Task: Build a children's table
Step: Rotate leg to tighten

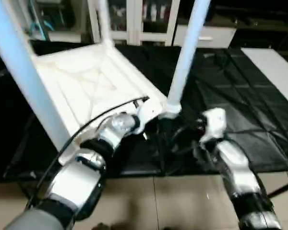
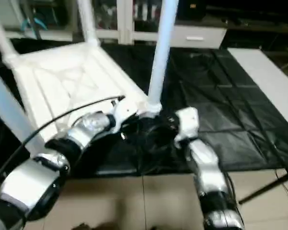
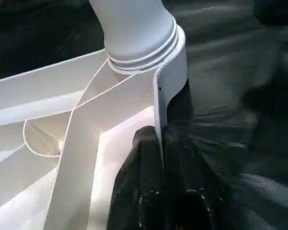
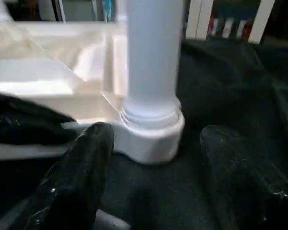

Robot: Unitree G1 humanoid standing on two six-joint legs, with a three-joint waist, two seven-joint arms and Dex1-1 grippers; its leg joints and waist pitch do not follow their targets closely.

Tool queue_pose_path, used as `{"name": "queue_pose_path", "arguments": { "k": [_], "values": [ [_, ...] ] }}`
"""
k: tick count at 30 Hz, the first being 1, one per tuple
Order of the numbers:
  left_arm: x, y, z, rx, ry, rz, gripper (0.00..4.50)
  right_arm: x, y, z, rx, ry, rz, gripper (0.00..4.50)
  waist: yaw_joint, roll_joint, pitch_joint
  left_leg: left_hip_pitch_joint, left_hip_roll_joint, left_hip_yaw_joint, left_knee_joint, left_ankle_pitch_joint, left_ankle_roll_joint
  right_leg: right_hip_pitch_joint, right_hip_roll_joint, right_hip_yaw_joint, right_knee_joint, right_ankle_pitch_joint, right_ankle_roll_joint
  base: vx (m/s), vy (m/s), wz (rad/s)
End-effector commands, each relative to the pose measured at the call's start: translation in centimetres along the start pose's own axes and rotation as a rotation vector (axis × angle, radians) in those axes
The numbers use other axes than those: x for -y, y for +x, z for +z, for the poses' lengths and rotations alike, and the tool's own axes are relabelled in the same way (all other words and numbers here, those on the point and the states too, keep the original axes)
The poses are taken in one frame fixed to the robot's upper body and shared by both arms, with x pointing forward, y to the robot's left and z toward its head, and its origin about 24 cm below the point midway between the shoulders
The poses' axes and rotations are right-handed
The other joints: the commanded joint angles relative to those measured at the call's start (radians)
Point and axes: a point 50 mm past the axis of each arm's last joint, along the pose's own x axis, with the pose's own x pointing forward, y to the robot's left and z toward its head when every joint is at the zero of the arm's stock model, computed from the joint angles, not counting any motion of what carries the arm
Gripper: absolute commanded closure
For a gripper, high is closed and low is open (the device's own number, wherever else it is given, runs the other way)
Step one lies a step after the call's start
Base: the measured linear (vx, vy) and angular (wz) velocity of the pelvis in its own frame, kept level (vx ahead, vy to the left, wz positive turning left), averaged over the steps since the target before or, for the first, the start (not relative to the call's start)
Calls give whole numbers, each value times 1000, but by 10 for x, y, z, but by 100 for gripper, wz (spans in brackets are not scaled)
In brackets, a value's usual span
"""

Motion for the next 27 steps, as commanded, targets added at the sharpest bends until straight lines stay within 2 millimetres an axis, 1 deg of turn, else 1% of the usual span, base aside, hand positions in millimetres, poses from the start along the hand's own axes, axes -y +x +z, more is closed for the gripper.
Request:
{"name": "queue_pose_path", "arguments": {
  "k": [1,2,3,5,6,7,8,9,10,11,12,13,14,15,16,17,19,20,21,22,23,24,25,26,27],
  "values": [
    [3,6,43,237,106,-13,450,2,-5,5,20,11,-16,131,-6,-11,-70,21,15,9,-64,-228,92,60,-38,34,-77,-263,-182,0,0,0],
    [3,6,44,247,110,-4,450,1,-7,5,15,10,-14,131,-7,-12,-71,17,14,8,-64,-222,90,62,-37,34,-76,-260,-180,0,0,0],
    [3,5,46,266,122,4,450,-1,-9,4,10,7,-11,131,-5,-11,-70,17,15,8,-65,-224,90,61,-38,34,-77,-262,-179,0,0,0],
    [3,4,48,301,121,3,450,-4,-10,5,3,6,-5,131,-8,-24,-69,8,13,7,-66,-218,94,64,-39,33,-78,-285,-160,0,0,0],
    [3,4,48,310,110,-9,422,-4,-9,5,0,7,-5,127,-7,-21,-68,9,13,6,-67,-219,91,63,-41,33,-76,-299,-156,0,0,0],
    [4,4,48,313,106,-14,404,-4,-9,5,-1,7,-6,125,-7,-20,-68,8,12,5,-67,-220,89,62,-42,33,-79,-321,-149,0,0,0],
    [4,4,47,309,100,-23,393,-4,-9,6,-5,4,-2,125,-7,-19,-69,9,13,6,-66,-220,88,61,-42,34,-79,-322,-148,0,0,0],
    [4,3,46,304,96,-29,388,-5,-9,7,-8,2,0,125,-4,-24,-70,9,12,7,-64,-212,91,60,-42,34,-78,-311,-152,0,0,0],
    [2,3,44,301,86,-18,388,-6,-8,8,-12,3,6,125,-4,-30,-72,10,17,7,-63,-194,94,59,-43,35,-73,-267,-167,0,0,0],
    [2,2,44,300,82,-16,376,-6,-7,8,-12,4,8,125,-5,-31,-71,3,16,5,-64,-182,97,63,-43,33,-67,-249,-168,0,0,0],
    [1,2,43,298,78,-16,366,-6,-7,8,-13,6,12,125,-6,-29,-72,4,17,4,-64,-178,98,62,-44,33,-66,-240,-168,0,0,0],
    [1,2,42,297,81,-21,352,-7,-6,8,-19,7,18,125,-9,-37,-72,1,17,3,-64,-169,100,64,-43,32,-64,-224,-167,0,0,0],
    [2,2,42,296,80,-22,343,-7,-6,8,-20,7,18,125,-9,-36,-72,2,17,3,-63,-167,100,64,-43,32,-63,-217,-167,0,0,0],
    [4,2,36,264,98,-46,343,-8,-5,7,-31,9,19,125,-11,-47,-74,-3,14,2,-61,-152,102,69,-44,32,-58,-202,-165,0,0,0],
    [6,1,28,223,93,-61,331,-9,-3,5,-40,4,23,125,-12,-45,-75,0,14,3,-59,-137,108,66,-43,33,-56,-176,-170,0,0,0],
    [6,1,26,211,85,-63,321,-9,-2,5,-41,3,25,125,-15,-43,-75,3,14,4,-58,-129,113,64,-43,33,-53,-152,-183,0,0,0],
    [5,0,22,193,88,-63,298,-10,-1,5,-40,7,28,125,-16,-45,-75,5,15,5,-56,-118,120,65,-42,34,-50,-118,-199,0,0,0],
    [2,-2,18,173,63,-55,287,-11,-1,6,-36,5,36,125,-14,-38,-74,7,15,5,-56,-114,122,65,-42,34,-47,-104,-207,0,0,0],
    [-1,-5,13,155,33,-58,287,-12,-2,7,-32,4,43,125,-16,-40,-74,8,16,7,-57,-116,123,64,-41,35,-48,-100,-211,0,0,0],
    [-7,-14,3,142,-39,-58,269,-12,-4,8,-27,10,46,125,-13,-37,-72,9,15,7,-57,-126,118,65,-42,35,-47,-103,-218,0,0,0],
    [-8,-18,-1,144,-71,-69,262,-11,-5,9,-25,17,45,125,-12,-44,-69,6,19,6,-60,-134,114,70,-47,35,-45,-106,-233,0,0,0],
    [-8,-20,-3,147,-90,-76,262,-11,-6,9,-23,22,44,125,-12,-43,-68,4,17,7,-60,-139,114,69,-44,36,-47,-114,-234,0,0,0],
    [-6,-24,-7,151,-117,-100,255,-10,-7,9,-21,25,42,125,-13,-38,-70,10,18,8,-61,-154,108,64,-42,36,-49,-127,-234,0,0,0],
    [-6,-24,-7,151,-117,-100,237,-10,-7,9,-21,25,42,125,-12,-40,-70,13,22,7,-61,-161,100,65,-45,36,-46,-131,-240,0,0,0],
    [2,-39,-12,167,-173,-157,237,-7,-9,10,-18,27,35,125,-13,-43,-66,11,21,10,-64,-186,90,62,-41,36,-55,-164,-231,0,0,0]
  ]
}}
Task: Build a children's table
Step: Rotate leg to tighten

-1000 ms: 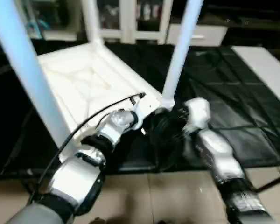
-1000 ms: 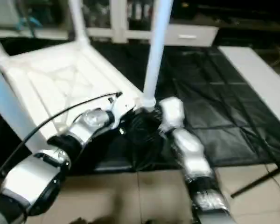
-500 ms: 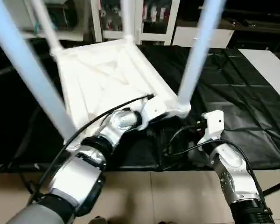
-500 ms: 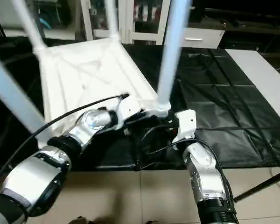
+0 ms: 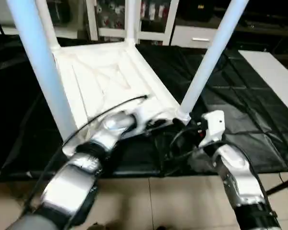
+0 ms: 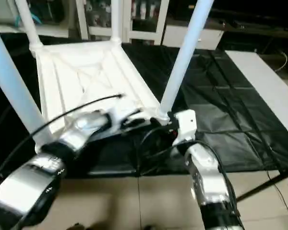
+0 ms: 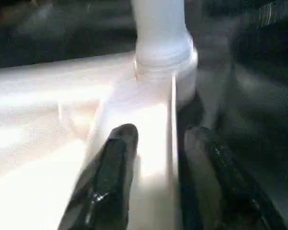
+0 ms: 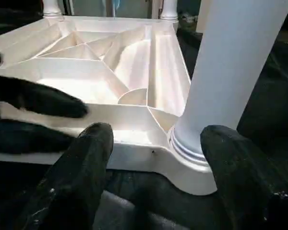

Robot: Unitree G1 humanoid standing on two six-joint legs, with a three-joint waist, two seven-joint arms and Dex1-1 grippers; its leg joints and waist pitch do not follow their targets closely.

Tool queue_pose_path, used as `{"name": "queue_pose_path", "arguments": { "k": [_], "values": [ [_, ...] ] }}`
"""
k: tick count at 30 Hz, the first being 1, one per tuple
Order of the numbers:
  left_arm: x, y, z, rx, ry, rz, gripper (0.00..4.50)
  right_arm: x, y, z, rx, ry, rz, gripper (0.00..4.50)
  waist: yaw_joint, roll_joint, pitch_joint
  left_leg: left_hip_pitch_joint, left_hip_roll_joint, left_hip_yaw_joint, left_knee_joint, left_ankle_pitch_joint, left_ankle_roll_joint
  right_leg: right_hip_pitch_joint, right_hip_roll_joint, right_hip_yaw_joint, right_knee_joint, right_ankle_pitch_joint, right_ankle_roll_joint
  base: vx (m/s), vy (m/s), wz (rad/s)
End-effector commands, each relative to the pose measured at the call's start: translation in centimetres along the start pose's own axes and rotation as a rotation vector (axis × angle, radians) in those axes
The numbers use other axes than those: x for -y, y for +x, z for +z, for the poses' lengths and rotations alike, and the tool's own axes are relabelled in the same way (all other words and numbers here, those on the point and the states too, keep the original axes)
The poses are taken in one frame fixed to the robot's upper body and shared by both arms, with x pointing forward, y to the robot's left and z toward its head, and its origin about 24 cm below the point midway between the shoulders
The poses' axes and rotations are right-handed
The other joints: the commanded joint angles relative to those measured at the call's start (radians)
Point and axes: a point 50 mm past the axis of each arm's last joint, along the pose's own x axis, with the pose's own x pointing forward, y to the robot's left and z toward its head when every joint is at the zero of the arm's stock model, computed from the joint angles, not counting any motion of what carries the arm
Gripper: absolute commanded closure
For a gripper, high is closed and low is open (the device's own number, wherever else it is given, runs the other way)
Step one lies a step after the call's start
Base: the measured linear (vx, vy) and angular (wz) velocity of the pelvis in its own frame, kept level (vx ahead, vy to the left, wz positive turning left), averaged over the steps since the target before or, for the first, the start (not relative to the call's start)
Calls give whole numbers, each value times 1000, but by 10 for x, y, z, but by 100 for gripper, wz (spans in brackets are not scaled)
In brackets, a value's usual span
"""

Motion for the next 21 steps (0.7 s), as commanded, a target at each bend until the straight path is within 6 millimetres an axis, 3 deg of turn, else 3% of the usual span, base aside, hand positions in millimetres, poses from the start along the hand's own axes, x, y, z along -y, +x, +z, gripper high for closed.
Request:
{"name": "queue_pose_path", "arguments": {
  "k": [1,5,7,10,11,16,17,21],
  "values": [
    [15,-11,3,35,-67,-98,228,8,-5,5,19,3,-23,125,2,1,-65,13,29,1,-76,-197,73,66,-51,35,-51,-178,-245,0,0,0],
    [24,-29,5,31,-116,-103,228,6,-7,5,21,16,-6,125,0,7,-68,23,27,6,-78,-245,30,56,-40,36,-55,-226,-215,0,0,0],
    [28,-42,4,-3,-124,-76,228,2,-9,4,12,14,23,125,-2,10,-65,20,29,4,-83,-264,13,57,-38,37,-55,-234,-194,0,0,0],
    [31,-54,4,-27,-136,-62,228,-1,-10,5,10,9,38,125,-4,10,-62,21,20,7,-82,-278,5,50,-31,38,-66,-287,-156,0,0,0],
    [32,-68,4,-56,-141,-40,228,-3,-11,5,12,10,40,125,-4,15,-64,18,24,2,-85,-273,-6,56,-35,39,-60,-276,-153,0,0,0],
    [33,-97,1,-164,-156,28,228,-5,-13,3,9,17,43,125,-23,16,-63,16,17,3,-83,-272,-9,54,-25,38,-60,-265,-144,0,0,0],
    [33,-103,-1,-190,-159,44,228,-6,-14,3,8,19,43,125,-24,20,-63,17,19,2,-84,-271,-11,54,-25,38,-57,-251,-148,0,0,0],
    [26,-128,-14,-296,-168,142,228,-8,-16,1,3,24,45,125,-31,20,-61,15,14,2,-84,-283,-9,52,-20,39,-61,-279,-133,0,0,0]
  ]
}}
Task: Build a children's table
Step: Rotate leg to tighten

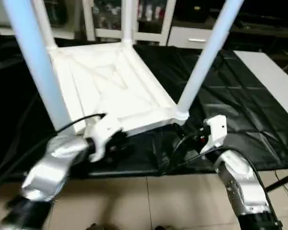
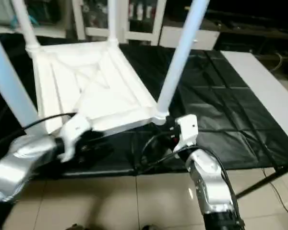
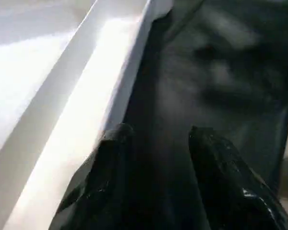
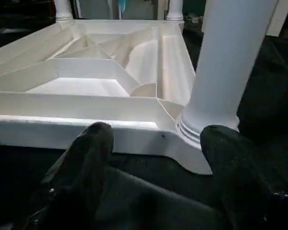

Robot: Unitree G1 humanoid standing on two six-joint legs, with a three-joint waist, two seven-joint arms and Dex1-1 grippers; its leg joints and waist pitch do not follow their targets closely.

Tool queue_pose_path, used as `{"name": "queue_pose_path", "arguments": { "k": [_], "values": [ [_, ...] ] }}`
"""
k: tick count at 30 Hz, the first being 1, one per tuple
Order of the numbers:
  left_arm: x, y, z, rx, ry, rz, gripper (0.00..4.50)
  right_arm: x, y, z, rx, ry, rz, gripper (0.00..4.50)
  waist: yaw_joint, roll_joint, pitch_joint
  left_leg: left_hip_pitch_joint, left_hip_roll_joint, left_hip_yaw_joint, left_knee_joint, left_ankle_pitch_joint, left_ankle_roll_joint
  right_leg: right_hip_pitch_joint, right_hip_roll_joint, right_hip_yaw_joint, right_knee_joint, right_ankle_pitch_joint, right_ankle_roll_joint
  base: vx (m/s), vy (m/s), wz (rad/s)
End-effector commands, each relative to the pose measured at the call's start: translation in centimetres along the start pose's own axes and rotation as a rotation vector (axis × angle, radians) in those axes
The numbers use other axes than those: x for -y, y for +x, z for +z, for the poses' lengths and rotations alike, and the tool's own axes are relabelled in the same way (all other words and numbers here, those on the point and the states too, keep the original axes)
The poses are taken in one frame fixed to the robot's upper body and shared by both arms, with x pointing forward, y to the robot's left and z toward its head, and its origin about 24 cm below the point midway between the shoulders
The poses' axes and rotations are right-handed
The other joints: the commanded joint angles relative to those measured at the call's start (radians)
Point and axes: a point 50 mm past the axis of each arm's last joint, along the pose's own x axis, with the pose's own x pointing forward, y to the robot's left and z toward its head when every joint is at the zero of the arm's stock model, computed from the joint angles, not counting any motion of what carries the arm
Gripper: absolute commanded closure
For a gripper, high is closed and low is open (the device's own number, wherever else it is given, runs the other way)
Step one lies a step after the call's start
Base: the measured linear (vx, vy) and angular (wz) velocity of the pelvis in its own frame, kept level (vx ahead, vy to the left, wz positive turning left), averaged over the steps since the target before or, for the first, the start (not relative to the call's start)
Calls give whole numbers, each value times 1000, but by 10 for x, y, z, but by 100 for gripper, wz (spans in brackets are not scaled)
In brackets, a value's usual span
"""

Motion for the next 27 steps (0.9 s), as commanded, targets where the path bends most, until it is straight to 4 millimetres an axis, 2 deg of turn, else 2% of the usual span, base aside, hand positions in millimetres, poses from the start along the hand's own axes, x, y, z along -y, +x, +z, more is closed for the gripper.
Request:
{"name": "queue_pose_path", "arguments": {
  "k": [1,3,4,6,7,9,10,13,15,16,19,20,21,22,23,25,27],
  "values": [
    [-10,-11,-6,-45,-10,90,228,2,-2,2,3,-1,-8,125,-4,20,-62,10,10,0,-83,-286,-8,49,-24,34,-65,-282,-133,0,0,0],
    [-20,-19,-13,-88,-10,153,228,1,-1,2,2,1,-9,125,-6,16,-62,10,9,-1,-84,-298,-8,48,-23,34,-66,-293,-132,0,0,0],
    [-25,-23,-17,-124,0,196,228,1,-1,2,2,2,-9,125,-6,18,-61,11,9,-2,-84,-304,-9,48,-23,34,-66,-299,-131,0,0,0],
    [-34,-32,-24,-201,37,259,228,1,0,2,1,1,-7,125,-9,18,-59,10,7,-3,-85,-329,-9,46,-23,34,-70,-333,-120,0,0,0],
    [-40,-36,-26,-226,45,316,228,0,1,2,1,2,-7,125,-12,14,-58,9,6,-5,-84,-343,-9,46,-24,33,-72,-369,-107,0,0,0],
    [-49,-42,-27,-248,63,393,228,0,2,2,1,2,-6,125,-16,17,-57,9,5,-10,-85,-364,-14,44,-26,32,-76,-416,-93,0,0,0],
    [-55,-46,-27,-260,82,451,228,0,2,2,1,3,-5,125,-16,15,-57,12,5,-11,-83,-372,-15,41,-26,31,-79,-437,-87,0,0,0],
    [-60,-47,-24,-238,100,510,228,-1,3,2,1,4,-1,125,-14,13,-57,14,6,-13,-84,-379,-13,37,-26,32,-82,-445,-87,0,0,0],
    [-61,-46,-21,-208,91,522,228,-1,4,1,1,5,0,125,-11,16,-59,15,7,-14,-84,-378,-15,35,-26,32,-80,-421,-99,0,0,0],
    [-58,-43,-18,-175,85,507,228,-2,4,1,1,5,1,125,-8,17,-60,18,7,-14,-83,-379,-17,34,-25,33,-78,-396,-109,0,0,0],
    [-45,-33,-8,-45,23,445,228,-2,3,1,6,7,4,125,-3,14,-64,12,8,-14,-85,-358,-23,41,-24,36,-69,-327,-130,0,0,0],
    [-27,-27,4,121,-59,362,228,-2,1,2,17,20,-1,125,0,14,-66,12,8,-13,-83,-346,-22,43,-25,38,-63,-291,-142,0,0,0],
    [-23,-26,7,161,-71,341,228,-2,0,3,19,23,-2,125,0,11,-66,6,10,-15,-85,-332,-21,49,-28,39,-60,-272,-151,0,0,0],
    [-8,-22,12,262,-126,275,228,-1,-2,3,27,34,-6,125,8,13,-68,8,8,-10,-81,-322,-15,45,-26,40,-61,-253,-155,0,0,0],
    [-1,-21,13,302,-150,251,228,0,-3,3,28,37,-7,125,8,10,-69,4,9,-10,-81,-307,-9,51,-26,40,-58,-222,-161,0,0,0],
    [12,-16,11,334,-194,236,228,1,-5,3,30,39,-15,125,9,14,-72,2,7,-8,-79,-287,1,51,-21,40,-56,-191,-156,0,0,0],
    [14,-13,8,322,-197,243,228,1,-6,3,29,37,-19,125,7,10,-70,3,5,-5,-78,-294,12,50,-17,40,-62,-211,-138,0,0,0]
  ]
}}
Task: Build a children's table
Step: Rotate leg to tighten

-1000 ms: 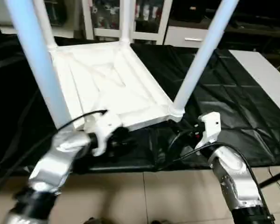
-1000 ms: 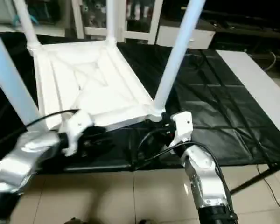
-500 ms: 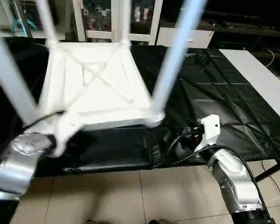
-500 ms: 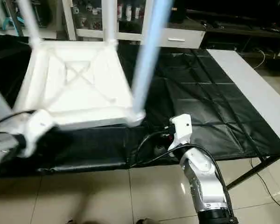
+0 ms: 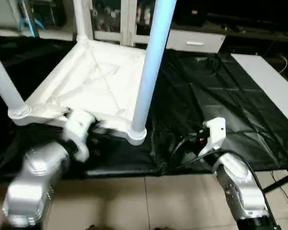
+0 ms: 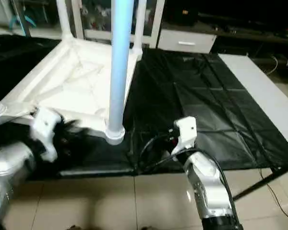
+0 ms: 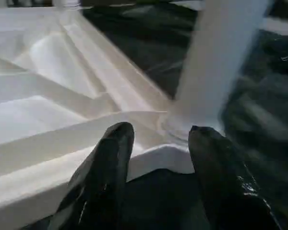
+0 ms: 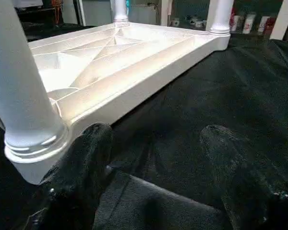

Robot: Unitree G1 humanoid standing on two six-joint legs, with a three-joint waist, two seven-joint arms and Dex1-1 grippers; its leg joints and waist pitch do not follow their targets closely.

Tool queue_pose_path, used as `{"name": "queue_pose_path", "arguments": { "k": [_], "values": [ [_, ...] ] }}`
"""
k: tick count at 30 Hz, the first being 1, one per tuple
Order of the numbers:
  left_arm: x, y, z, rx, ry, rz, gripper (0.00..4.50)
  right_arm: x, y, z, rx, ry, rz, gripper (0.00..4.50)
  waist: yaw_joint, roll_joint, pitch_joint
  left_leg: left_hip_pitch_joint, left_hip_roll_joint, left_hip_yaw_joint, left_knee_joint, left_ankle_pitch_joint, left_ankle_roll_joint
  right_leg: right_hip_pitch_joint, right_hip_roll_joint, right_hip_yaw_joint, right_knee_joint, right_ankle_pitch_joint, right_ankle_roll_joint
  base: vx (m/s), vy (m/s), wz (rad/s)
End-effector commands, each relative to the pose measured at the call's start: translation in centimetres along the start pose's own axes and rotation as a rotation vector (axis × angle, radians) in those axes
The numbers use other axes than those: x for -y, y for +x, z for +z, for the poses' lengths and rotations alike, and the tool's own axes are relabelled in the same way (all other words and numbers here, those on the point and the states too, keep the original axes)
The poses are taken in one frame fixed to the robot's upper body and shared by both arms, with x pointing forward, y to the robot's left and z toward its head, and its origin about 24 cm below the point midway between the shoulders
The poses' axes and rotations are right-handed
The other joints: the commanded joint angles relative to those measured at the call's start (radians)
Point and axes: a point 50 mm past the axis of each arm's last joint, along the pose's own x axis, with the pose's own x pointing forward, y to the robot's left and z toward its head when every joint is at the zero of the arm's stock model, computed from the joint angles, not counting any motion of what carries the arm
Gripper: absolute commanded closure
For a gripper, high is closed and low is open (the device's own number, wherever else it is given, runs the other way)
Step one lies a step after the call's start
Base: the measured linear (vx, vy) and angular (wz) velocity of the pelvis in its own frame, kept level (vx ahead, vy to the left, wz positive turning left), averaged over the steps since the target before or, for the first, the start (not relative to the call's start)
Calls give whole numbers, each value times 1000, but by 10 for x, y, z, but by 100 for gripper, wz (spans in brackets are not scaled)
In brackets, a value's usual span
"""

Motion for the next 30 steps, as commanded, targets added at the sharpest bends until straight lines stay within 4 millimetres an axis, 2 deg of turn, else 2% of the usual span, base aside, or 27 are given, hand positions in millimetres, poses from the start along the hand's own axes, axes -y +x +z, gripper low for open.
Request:
{"name": "queue_pose_path", "arguments": {
  "k": [1,3,5,7,9,10,11,12,13,15,16,17,18,19,21,22,23,24,27,28,29,30],
  "values": [
    [5,3,-7,-68,50,2,228,8,-6,3,12,-1,-35,125,0,25,-60,4,12,2,-81,-305,14,52,-28,29,-67,-239,-127,0,0,0],
    [8,7,-18,-171,107,-36,228,8,-7,2,10,-1,-42,125,0,25,-57,7,12,-1,-82,-327,10,47,-25,30,-73,-292,-102,0,0,0],
    [7,11,-21,-196,121,-45,228,8,-6,2,9,-2,-44,125,-1,26,-55,10,10,-1,-82,-343,0,45,-26,32,-77,-338,-88,0,0,0],
    [8,17,-22,-202,118,-72,228,8,-6,2,7,-3,-46,125,0,25,-55,11,11,-2,-82,-344,-8,44,-26,32,-77,-337,-93,0,0,0],
    [9,25,-24,-227,124,-107,228,8,-6,1,5,-4,-48,125,0,28,-54,15,9,-2,-83,-367,-11,39,-24,31,-80,-355,-90,0,0,0],
    [9,30,-24,-229,140,-121,228,9,-6,2,4,-7,-49,125,1,34,-54,18,8,-3,-83,-380,-13,37,-23,32,-82,-365,-87,0,0,0],
    [9,34,-24,-230,151,-128,228,9,-6,2,4,-8,-50,125,-1,31,-55,15,6,-4,-83,-381,-14,40,-23,31,-83,-364,-85,0,0,0],
    [8,37,-25,-234,152,-127,228,9,-7,2,5,-10,-51,125,-1,32,-56,13,7,-5,-83,-377,-15,43,-24,31,-81,-361,-84,0,0,0],
    [6,46,-23,-226,173,-130,228,10,-7,3,5,-14,-54,125,-1,39,-57,11,6,-5,-83,-367,-18,44,-25,32,-81,-350,-85,0,0,0],
    [5,53,-22,-218,179,-122,228,10,-9,3,7,-16,-55,125,-1,35,-59,12,5,-4,-81,-362,-17,45,-25,32,-82,-340,-87,0,0,0],
    [3,61,-19,-201,189,-112,228,10,-11,4,9,-14,-52,125,-1,37,-59,8,4,-5,-82,-351,-15,49,-26,32,-82,-329,-90,0,0,0],
    [3,66,-17,-188,194,-117,228,9,-12,3,0,-8,-40,125,1,38,-60,12,5,-3,-80,-352,-12,46,-26,32,-81,-322,-94,0,0,0],
    [4,68,-16,-184,192,-123,228,8,-14,2,-8,-4,-17,125,1,36,-61,11,5,-3,-79,-349,-11,48,-27,33,-82,-322,-96,0,0,0],
    [6,71,-15,-178,190,-132,228,5,-15,1,-20,2,14,125,1,39,-61,10,6,-3,-80,-350,-8,51,-27,32,-82,-319,-102,0,0,0],
    [12,83,-12,-169,204,-172,228,-8,-26,-6,-112,10,208,125,5,46,-63,10,8,-5,-78,-340,-1,53,-29,32,-78,-296,-110,0,0,0],
    [13,85,-12,-168,207,-180,228,-11,-29,-7,-132,15,251,125,3,41,-62,8,6,-2,-77,-342,10,56,-24,31,-82,-295,-110,0,0,0],
    [17,90,-10,-159,214,-195,228,-16,-36,-8,-177,33,335,125,9,48,-63,7,8,-3,-75,-320,26,59,-30,33,-79,-273,-121,0,0,0],
    [17,90,-10,-159,214,-196,228,-17,-36,-8,-178,33,337,125,7,43,-63,3,9,-3,-76,-315,30,62,-30,32,-79,-273,-124,0,0,0],
    [20,91,-6,-128,214,-201,228,-17,-42,-5,-208,43,392,125,5,41,-64,-4,9,-5,-75,-286,34,67,-35,30,-77,-292,-133,0,0,0],
    [21,89,-5,-115,208,-202,228,-16,-43,-3,-214,48,404,125,5,42,-64,-5,10,-6,-76,-285,33,68,-36,29,-77,-303,-130,0,0,0],
    [23,85,-3,-86,199,-209,228,-15,-44,-3,-224,55,408,125,4,36,-63,-1,11,-4,-73,-295,35,63,-37,29,-82,-344,-124,0,0,0],
    [24,82,-2,-65,193,-214,228,-14,-45,-2,-231,60,411,125,5,40,-63,-1,14,-6,-74,-293,35,64,-40,30,-80,-347,-127,0,0,0]
  ]
}}
